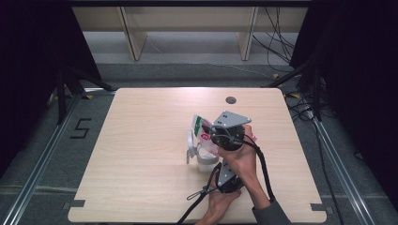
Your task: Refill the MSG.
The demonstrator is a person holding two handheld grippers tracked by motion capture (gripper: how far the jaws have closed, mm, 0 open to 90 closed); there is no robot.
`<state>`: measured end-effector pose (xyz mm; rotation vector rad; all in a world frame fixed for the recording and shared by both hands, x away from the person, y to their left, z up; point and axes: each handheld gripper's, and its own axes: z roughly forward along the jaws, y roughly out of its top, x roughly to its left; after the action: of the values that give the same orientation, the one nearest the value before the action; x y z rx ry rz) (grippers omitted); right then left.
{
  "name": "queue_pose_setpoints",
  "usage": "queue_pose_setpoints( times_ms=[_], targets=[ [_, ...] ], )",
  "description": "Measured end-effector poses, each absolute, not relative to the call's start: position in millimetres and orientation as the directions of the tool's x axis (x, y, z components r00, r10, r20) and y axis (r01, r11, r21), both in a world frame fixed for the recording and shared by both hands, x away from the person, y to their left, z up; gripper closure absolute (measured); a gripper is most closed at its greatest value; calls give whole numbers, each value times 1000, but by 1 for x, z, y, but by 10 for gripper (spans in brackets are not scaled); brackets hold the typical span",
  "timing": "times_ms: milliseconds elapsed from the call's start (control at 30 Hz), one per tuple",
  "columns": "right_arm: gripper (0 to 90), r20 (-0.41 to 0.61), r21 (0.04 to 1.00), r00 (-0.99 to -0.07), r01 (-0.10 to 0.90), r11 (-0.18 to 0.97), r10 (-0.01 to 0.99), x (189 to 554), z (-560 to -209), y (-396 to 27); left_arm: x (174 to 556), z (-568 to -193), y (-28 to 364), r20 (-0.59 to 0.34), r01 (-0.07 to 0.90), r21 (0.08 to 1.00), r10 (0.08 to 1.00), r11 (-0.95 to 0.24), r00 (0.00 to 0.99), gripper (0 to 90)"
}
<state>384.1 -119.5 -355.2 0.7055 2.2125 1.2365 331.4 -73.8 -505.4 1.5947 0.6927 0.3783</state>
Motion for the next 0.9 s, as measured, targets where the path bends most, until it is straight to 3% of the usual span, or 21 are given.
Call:
queue_pose_setpoints(
  times_ms=[100,367,900],
  targets=[
    [900,-124,873,-738,237,427,663,383,-356,-119,333,-506,-75,-158,202,979,619,0,769,761],
    [900,-174,866,-744,197,460,646,384,-354,-119,333,-506,-75,-161,204,979,616,1,771,761],
    [900,-151,868,-748,212,449,646,385,-355,-118,334,-506,-74,-159,204,979,622,-2,767,759]
  ],
)
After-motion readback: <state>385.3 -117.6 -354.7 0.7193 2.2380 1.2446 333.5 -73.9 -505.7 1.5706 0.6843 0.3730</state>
